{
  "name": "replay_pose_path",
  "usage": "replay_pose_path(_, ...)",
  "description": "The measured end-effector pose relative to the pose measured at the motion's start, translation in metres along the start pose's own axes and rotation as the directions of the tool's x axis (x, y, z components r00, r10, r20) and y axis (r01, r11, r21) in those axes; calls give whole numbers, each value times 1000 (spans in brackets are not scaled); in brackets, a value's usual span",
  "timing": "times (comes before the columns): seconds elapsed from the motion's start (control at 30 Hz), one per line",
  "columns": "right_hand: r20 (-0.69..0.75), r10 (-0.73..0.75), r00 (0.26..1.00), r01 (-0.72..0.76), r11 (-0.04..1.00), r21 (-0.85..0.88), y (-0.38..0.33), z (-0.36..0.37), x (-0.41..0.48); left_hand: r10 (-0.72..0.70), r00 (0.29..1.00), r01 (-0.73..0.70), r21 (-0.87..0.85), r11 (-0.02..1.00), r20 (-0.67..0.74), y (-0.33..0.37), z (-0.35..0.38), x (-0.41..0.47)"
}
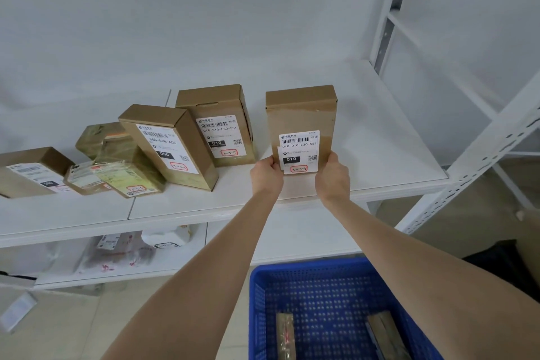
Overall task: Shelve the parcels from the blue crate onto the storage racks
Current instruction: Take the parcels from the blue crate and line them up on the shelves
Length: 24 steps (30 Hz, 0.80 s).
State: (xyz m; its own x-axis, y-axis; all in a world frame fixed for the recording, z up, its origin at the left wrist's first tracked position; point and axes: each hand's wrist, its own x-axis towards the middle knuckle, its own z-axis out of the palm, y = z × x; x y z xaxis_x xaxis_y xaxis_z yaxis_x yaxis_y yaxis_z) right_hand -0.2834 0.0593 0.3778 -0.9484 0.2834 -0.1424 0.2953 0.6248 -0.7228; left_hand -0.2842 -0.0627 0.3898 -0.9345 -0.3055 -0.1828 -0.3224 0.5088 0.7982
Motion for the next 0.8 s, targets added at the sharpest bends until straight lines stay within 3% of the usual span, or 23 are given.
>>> replay_pose_path(0.8, -24, 68, 997, -68, 998, 7, 6, -14, 64, 22, 999, -20, -32, 999, 48, 30, 39, 39)
